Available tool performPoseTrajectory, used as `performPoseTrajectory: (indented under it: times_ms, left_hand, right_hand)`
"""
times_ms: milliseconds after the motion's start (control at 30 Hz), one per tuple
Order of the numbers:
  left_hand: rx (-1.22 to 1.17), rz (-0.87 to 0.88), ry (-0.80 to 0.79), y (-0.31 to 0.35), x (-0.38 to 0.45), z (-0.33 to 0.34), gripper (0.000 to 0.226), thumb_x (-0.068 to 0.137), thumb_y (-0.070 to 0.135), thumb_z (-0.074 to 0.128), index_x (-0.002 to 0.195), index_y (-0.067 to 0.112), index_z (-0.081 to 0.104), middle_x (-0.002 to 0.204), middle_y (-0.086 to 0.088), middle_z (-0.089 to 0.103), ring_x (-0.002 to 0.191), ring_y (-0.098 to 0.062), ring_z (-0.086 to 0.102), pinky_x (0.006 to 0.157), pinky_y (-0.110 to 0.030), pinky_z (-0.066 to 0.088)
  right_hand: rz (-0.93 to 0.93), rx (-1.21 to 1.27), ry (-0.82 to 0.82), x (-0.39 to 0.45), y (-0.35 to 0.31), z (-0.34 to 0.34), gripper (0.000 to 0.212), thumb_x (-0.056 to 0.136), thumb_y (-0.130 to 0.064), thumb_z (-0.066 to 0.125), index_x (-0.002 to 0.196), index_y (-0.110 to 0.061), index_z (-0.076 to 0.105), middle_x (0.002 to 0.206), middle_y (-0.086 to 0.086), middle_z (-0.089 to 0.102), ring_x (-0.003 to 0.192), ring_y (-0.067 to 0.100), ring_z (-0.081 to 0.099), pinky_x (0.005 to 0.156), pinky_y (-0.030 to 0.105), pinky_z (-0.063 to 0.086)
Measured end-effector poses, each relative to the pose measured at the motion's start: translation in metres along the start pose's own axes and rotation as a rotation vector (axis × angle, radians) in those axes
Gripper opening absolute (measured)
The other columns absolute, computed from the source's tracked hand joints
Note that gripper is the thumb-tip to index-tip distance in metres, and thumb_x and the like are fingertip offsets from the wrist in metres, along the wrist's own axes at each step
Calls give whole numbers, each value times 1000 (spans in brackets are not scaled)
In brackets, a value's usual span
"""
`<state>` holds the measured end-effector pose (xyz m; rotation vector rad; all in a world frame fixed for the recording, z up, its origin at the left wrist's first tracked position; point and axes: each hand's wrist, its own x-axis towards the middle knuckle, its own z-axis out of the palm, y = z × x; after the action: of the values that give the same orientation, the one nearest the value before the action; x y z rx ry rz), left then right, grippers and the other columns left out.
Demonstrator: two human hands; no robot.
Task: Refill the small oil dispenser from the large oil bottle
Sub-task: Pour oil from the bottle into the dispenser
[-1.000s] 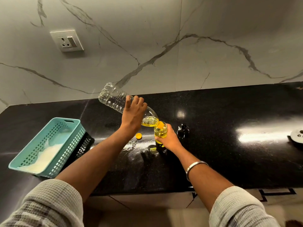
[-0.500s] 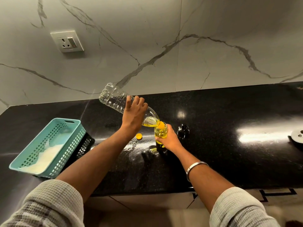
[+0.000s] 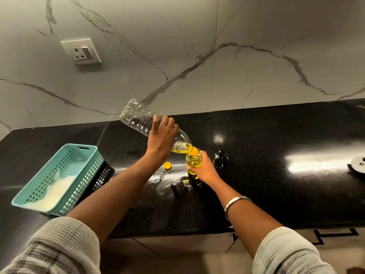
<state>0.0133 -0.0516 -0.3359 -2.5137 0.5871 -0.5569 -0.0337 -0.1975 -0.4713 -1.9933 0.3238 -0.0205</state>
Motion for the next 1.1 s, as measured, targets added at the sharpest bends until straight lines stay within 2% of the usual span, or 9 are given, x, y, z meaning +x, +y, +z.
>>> performPoseTrajectory:
  times_ms: [533, 1100]
  left_hand:
    - [66, 31, -9, -2, 4, -8, 63, 68, 35, 80, 123, 30, 51, 130, 2, 46, 132, -22, 38, 102, -44, 3]
    - [4, 31, -41, -2, 2, -8, 58, 74, 23, 74, 126, 27, 47, 133, 0, 42, 135, -23, 33, 104, -44, -1]
  right_hand:
    - [3, -8, -3, 0, 0, 0, 67, 74, -18, 81, 129, -18, 42, 125, 3, 53, 114, 19, 54, 97, 31, 42]
    - [-7, -19, 2, -1, -1, -1, 66, 74, -17, 81, 128, -15, 42, 126, 6, 52, 114, 22, 54, 96, 33, 43]
